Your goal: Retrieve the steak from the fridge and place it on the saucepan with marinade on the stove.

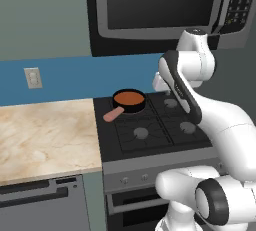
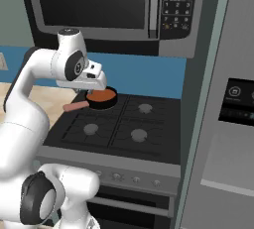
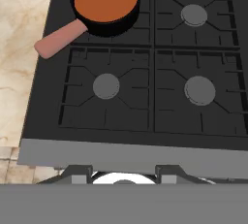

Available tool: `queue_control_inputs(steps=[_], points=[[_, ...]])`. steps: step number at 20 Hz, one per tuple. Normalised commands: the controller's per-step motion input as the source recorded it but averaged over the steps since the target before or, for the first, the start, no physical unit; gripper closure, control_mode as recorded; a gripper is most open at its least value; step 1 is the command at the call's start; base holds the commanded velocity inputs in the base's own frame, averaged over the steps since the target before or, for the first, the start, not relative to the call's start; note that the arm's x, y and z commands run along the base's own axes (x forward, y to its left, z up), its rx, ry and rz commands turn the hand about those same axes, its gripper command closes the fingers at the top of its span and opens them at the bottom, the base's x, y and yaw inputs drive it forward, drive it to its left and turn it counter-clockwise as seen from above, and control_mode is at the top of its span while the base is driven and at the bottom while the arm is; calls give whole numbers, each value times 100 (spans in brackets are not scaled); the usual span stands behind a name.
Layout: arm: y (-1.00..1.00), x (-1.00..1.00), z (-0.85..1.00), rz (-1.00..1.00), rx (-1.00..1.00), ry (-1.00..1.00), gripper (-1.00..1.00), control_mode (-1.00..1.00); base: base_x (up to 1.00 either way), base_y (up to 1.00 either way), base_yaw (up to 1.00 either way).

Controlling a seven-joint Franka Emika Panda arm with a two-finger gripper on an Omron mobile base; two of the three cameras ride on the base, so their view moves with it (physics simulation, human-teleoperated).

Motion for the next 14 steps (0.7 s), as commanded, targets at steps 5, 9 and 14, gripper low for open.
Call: queue_control_inputs(steps=[5,9,14], points=[[0,-20,0,0,0,-11,-100,-100,0,0,0],[0,-5,0,0,0,-8,-100,-100,0,0,0],[0,0,0,0,0,0,-100,-100,0,0,0]])
